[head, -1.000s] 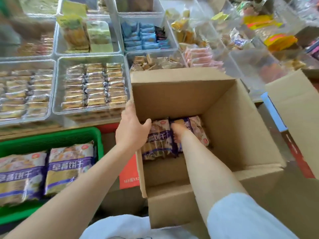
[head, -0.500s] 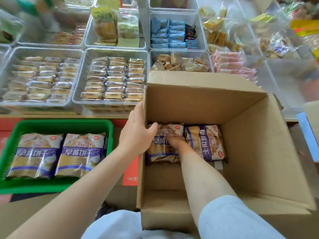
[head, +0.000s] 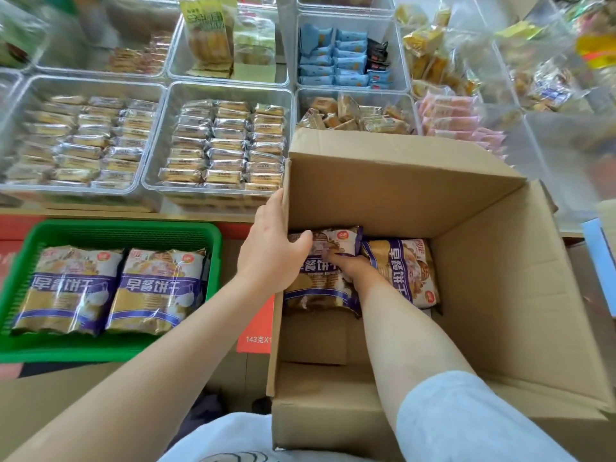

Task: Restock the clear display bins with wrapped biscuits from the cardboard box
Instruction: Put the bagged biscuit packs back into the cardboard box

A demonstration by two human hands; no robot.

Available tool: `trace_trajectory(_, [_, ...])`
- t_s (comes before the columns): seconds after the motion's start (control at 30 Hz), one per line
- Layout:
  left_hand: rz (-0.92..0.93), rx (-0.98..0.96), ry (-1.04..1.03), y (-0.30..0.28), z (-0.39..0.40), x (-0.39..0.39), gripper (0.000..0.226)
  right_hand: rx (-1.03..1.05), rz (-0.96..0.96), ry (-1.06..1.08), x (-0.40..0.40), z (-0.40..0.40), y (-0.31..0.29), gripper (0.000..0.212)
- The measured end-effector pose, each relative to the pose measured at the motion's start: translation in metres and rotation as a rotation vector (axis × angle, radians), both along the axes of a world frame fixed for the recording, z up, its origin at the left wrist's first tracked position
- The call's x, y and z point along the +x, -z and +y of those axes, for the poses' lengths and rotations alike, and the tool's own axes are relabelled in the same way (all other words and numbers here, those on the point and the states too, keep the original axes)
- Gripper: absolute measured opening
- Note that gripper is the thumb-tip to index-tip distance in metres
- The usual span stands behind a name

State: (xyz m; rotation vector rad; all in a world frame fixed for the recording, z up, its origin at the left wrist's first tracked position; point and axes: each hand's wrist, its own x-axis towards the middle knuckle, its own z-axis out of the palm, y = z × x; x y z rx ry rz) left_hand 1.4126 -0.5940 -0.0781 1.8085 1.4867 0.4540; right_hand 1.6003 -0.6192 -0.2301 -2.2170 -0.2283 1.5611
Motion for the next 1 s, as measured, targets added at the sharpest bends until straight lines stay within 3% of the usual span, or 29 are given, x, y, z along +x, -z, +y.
trace_trajectory(0.2, [0.008, 0.005, 0.011, 0.000, 0.001, 0.000, 0.078, 0.087, -0.120, -0.175, -0.007, 0.001, -0.016, 0.098])
trace_trajectory(0.3, [-0.007, 0.014, 0.023, 0.001, 0.003, -0.001, 0.077, 0.211, -0.208, -0.399, 0.004, 0.006, -0.063, 0.063])
trace_trajectory(0.37, [-0.007, 0.009, 0.022, 0.003, 0.003, -0.001, 0.077, 0.273, -0.227, -0.471, 0.018, 0.002, -0.106, 0.052])
trace_trajectory(0.5, [-0.066, -0.008, 0.041, -0.001, -0.002, -0.005, 0.080, 0.529, -0.156, -0.326, 0.038, -0.034, -0.190, 0.047])
trace_trajectory(0.6, [-0.209, -0.015, 0.110, -0.015, -0.010, -0.013, 0.083, 0.781, -0.112, -0.165, 0.029, -0.058, -0.236, 0.036])
trace_trajectory(0.73, [-0.538, -0.116, 0.133, -0.063, -0.017, -0.031, 0.048, 1.018, -0.066, -0.068, -0.010, -0.055, -0.284, 0.032])
trace_trajectory(0.8, [-0.704, -0.259, 0.043, -0.088, -0.007, -0.052, 0.049, 1.042, -0.041, -0.058, -0.038, -0.042, -0.299, 0.019])
trace_trajectory(0.9, [-0.793, -0.382, -0.065, -0.106, 0.023, -0.101, 0.049, 1.012, 0.047, -0.109, -0.089, -0.018, -0.310, 0.008])
trace_trajectory(1.0, [-0.784, -0.493, -0.110, -0.094, 0.048, -0.165, 0.048, 0.862, 0.122, -0.132, -0.148, 0.012, -0.291, 0.017])
